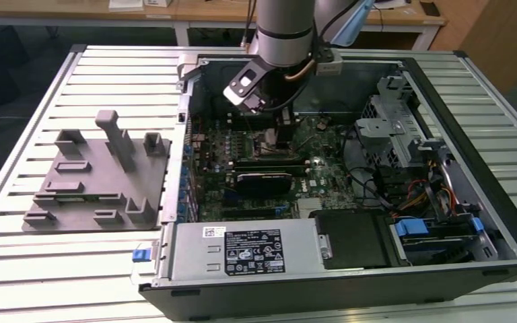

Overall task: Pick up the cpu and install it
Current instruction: 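Place the cpu into insertion slot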

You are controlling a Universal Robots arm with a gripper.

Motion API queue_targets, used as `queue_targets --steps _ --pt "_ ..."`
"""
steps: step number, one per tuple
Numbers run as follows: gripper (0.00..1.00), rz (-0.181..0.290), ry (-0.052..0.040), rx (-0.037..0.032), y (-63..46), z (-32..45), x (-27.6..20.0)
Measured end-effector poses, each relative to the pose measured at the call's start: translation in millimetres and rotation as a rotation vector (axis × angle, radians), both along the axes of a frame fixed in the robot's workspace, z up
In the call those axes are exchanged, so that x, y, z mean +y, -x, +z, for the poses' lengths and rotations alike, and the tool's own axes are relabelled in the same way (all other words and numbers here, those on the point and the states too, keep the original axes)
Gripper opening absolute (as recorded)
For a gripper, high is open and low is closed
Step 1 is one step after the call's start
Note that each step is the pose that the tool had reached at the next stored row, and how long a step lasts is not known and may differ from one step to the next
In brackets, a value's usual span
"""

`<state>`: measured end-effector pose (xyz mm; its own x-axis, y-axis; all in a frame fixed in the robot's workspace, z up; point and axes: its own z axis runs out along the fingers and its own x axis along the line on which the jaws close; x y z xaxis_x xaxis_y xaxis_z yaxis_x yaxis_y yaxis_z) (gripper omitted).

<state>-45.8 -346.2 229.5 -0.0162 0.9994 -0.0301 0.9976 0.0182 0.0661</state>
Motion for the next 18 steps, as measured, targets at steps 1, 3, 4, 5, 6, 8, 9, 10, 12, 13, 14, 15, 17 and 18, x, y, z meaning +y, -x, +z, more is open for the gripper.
queue_targets --steps 1,3,4,5,6,8,9,10,12,13,14,15,17,18 --pt "0.54 0.000 0.0008 0.0000 0.2 -0.6 0.5" --pt "0.54 0.000 0.0022 0.0001 0.4 -2.1 1.5" --pt "0.54 0.000 0.0024 0.0000 0.4 -2.9 1.9" --pt "0.54 0.000 0.0027 0.0000 0.4 -3.7 2.2" --pt "0.54 0.001 0.0027 0.0000 0.4 -4.5 2.5" --pt "0.54 0.000 0.0030 0.0001 0.4 -5.8 3.3" --pt "0.54 0.000 0.0029 0.0000 0.4 -6.4 3.9" --pt "0.54 0.000 0.0029 0.0000 0.4 -7.0 4.4" --pt "0.54 0.001 0.0028 -0.0001 0.4 -8.5 5.0" --pt "0.54 0.001 0.0028 0.0000 0.3 -9.3 5.1" --pt "0.54 0.001 0.0028 0.0000 0.4 -10.1 5.1" --pt "0.54 0.000 0.0028 -0.0001 0.4 -11.0 5.2" --pt "0.54 0.000 0.0029 0.0000 0.4 -12.5 5.4" --pt "0.54 0.000 0.0027 0.0000 0.4 -13.1 5.5"
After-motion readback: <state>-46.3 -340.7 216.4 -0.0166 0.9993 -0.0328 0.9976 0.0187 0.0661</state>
